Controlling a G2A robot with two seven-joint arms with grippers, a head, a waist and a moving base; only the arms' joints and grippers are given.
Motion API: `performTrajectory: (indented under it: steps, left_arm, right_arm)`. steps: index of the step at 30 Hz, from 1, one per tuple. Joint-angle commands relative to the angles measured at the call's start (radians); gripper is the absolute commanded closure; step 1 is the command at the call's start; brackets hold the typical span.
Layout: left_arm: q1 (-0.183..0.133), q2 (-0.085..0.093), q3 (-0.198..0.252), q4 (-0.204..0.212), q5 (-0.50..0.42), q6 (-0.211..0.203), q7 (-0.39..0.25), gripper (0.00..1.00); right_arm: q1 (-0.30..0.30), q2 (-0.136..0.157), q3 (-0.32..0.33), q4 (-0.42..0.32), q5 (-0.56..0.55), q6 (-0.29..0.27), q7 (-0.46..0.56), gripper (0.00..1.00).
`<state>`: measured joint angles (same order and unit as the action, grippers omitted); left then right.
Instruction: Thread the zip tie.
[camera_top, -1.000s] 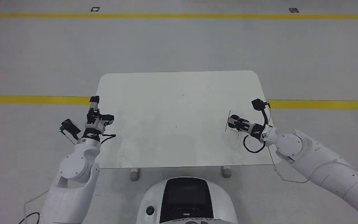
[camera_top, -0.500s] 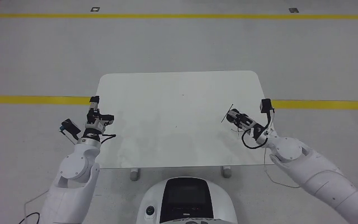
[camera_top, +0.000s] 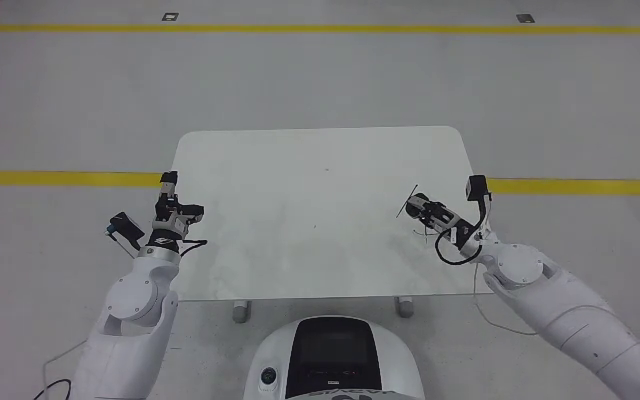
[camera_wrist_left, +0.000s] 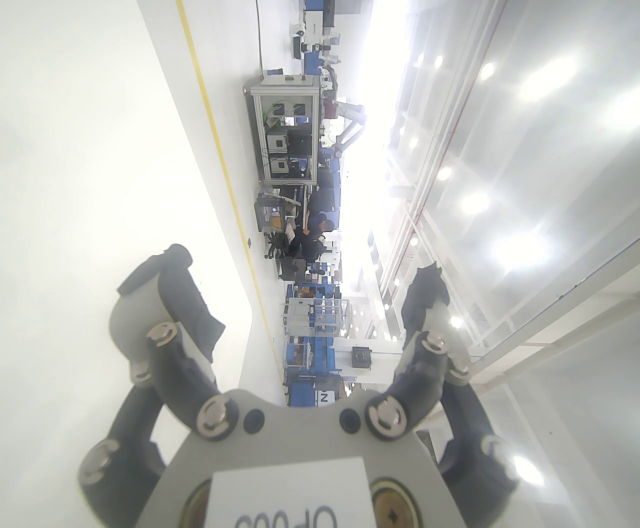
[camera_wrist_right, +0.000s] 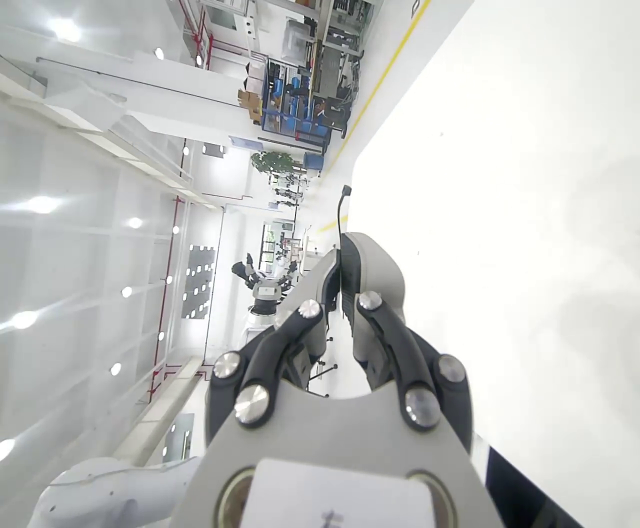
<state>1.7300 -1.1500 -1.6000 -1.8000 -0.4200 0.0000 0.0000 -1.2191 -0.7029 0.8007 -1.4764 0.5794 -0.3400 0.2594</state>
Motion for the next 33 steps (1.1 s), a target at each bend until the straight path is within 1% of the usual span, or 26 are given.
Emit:
performTrajectory:
  steps: [1,3,4,5,7,8,10,12,13,21,23,24,26,28,29,31,33]
  left_arm:
    - [-0.001,0.000,0.001,-0.001,0.001,0.000,-0.001,0.00]
    - [-0.002,0.000,0.011,-0.023,0.020,-0.009,-0.035,0.00]
    - [-0.002,0.001,0.015,-0.033,0.046,-0.008,-0.048,0.00]
    - [-0.001,0.001,0.023,-0.045,0.067,-0.004,-0.059,0.00]
    - [0.000,0.004,0.055,-0.073,0.133,0.018,-0.105,0.00]
    - [-0.003,0.004,0.069,-0.081,0.174,0.032,-0.106,0.00]
    - [-0.013,0.001,0.115,-0.093,0.247,0.072,-0.064,0.00]
    - [-0.029,-0.006,0.163,-0.095,0.282,0.091,-0.022,0.00]
    - [-0.032,-0.007,0.170,-0.095,0.286,0.090,-0.016,0.00]
    - [-0.032,-0.007,0.170,-0.095,0.286,0.090,-0.016,0.00]
    - [-0.032,-0.005,0.177,-0.097,0.338,0.082,-0.021,0.00]
    - [-0.027,-0.005,0.191,-0.105,0.351,0.066,-0.047,0.00]
    - [-0.022,-0.003,0.202,-0.109,0.323,0.044,-0.126,0.00]
    - [-0.026,0.001,0.219,-0.109,0.355,0.027,-0.211,0.00]
    - [-0.032,0.002,0.226,-0.105,0.365,0.030,-0.231,0.00]
    - [-0.051,0.004,0.256,-0.101,0.398,0.039,-0.295,0.00]
    - [-0.075,0.002,0.282,-0.087,0.407,0.054,-0.319,0.00]
  right_arm:
    - [0.000,0.000,0.000,0.000,0.000,0.000,0.000,1.00]
    - [-0.009,-0.005,0.006,0.001,0.002,0.001,-0.004,1.00]
    - [-0.011,-0.008,0.009,0.003,0.005,0.000,0.001,1.00]
    - [-0.013,-0.011,0.013,0.004,0.009,0.000,0.007,1.00]
    - [-0.019,-0.018,0.027,0.006,0.025,0.000,0.022,1.00]
    - [-0.023,-0.021,0.035,0.008,0.028,0.000,0.030,1.00]
    - [-0.032,-0.028,0.050,0.013,0.029,0.000,0.045,1.00]
    - [-0.040,-0.035,0.062,0.020,0.024,0.000,0.060,1.00]
    - [-0.042,-0.037,0.067,0.024,0.019,0.000,0.063,1.00]
    - [-0.042,-0.037,0.067,0.024,0.019,0.000,0.063,1.00]
    - [-0.047,-0.040,0.070,0.021,0.020,0.001,0.054,1.00]
    - [-0.049,-0.043,0.072,0.018,0.023,0.000,0.052,1.00]
    - [-0.052,-0.052,0.080,0.014,0.030,0.000,0.055,1.00]
    - [-0.055,-0.062,0.086,0.012,0.028,0.000,0.069,1.00]
    - [-0.056,-0.067,0.089,0.013,0.027,0.000,0.073,1.00]
    - [-0.061,-0.081,0.094,0.018,0.026,0.000,0.090,1.00]
    - [-0.066,-0.095,0.100,0.026,0.026,0.000,0.108,1.00]
